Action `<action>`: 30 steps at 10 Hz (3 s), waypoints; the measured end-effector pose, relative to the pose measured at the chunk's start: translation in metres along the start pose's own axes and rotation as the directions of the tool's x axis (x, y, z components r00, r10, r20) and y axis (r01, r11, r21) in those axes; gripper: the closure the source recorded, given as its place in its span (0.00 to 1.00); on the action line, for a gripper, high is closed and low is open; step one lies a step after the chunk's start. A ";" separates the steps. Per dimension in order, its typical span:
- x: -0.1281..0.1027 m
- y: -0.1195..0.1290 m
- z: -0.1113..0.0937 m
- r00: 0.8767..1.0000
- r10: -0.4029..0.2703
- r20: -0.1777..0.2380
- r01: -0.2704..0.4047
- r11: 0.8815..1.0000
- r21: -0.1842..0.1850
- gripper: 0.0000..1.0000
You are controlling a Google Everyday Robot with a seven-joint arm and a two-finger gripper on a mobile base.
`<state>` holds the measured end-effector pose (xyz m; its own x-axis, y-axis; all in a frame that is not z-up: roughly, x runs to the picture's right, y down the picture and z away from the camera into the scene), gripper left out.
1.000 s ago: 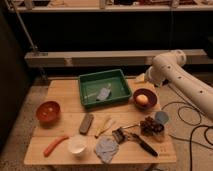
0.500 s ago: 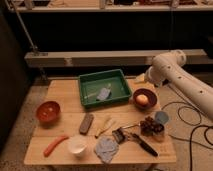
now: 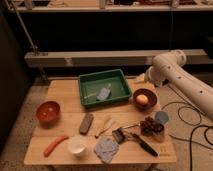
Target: Wipe table surface with towel
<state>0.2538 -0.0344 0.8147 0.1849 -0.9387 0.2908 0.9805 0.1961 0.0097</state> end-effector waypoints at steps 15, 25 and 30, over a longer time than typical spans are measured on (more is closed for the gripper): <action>-0.097 -0.028 -0.141 0.979 -0.094 0.182 0.082 0.994 0.072 0.20; -0.179 -0.052 -0.145 0.917 -0.267 0.298 0.219 0.958 0.184 0.20; -0.306 -0.077 -0.144 0.805 -0.547 0.230 0.400 0.787 0.470 0.20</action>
<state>0.1315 0.1967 0.5871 -0.4024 -0.7978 0.4490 0.8142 -0.0877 0.5739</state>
